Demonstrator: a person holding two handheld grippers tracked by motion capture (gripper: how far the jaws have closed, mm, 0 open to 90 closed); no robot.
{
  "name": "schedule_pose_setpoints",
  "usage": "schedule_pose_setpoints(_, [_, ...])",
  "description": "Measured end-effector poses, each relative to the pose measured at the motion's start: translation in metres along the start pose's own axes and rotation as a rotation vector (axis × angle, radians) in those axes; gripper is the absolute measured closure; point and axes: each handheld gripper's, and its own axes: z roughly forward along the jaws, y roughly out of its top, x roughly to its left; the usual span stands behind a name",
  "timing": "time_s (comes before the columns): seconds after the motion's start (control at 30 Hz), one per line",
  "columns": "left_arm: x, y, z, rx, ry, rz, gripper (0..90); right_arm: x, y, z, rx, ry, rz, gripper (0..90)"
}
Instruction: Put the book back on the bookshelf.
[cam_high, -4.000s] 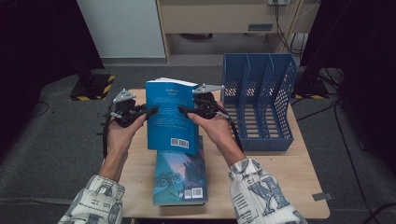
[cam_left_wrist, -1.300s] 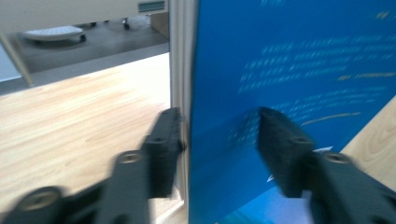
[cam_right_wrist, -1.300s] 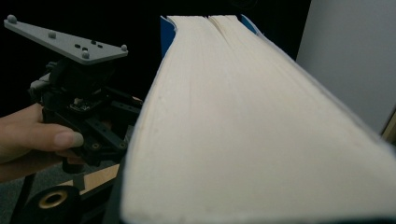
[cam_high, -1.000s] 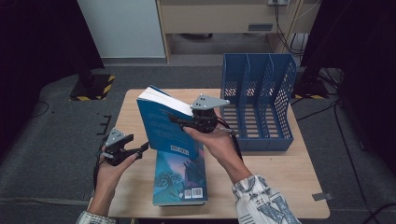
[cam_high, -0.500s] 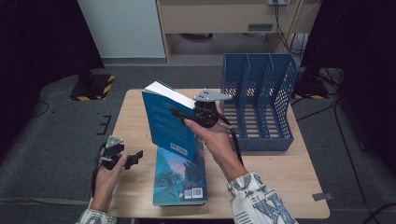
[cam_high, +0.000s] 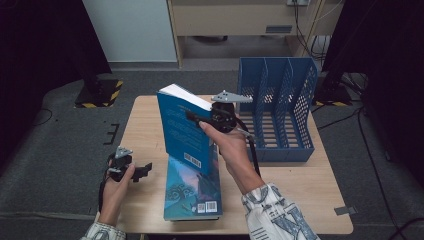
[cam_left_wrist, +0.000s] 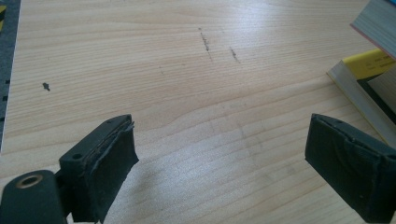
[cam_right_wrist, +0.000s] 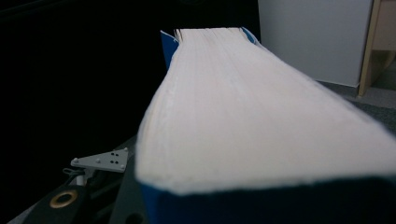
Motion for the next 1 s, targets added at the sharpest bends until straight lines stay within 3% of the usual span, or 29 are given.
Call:
schedule_pose_setpoints(0.37, [-0.007, -0.001, 0.008, 0.046, 0.008, 0.05, 8.0, -0.008, 0.015, -0.018, -0.012, -0.057, 0.015, 60.8])
schedule_pose_setpoints(0.63, [-0.009, -0.002, 0.013, 0.055, 0.008, 0.047, 7.7, -0.016, 0.025, -0.035, -0.033, -0.098, 0.045, 60.8])
schedule_pose_setpoints(0.9, [-0.008, -0.005, 0.015, 0.075, 0.018, 0.049, 7.5, -0.023, 0.034, -0.052, -0.028, -0.143, 0.043, 60.8])
schedule_pose_setpoints(1.0, [-0.008, -0.006, 0.018, 0.069, 0.023, 0.046, 3.6, -0.025, 0.036, -0.058, -0.03, -0.155, 0.042, 60.8])
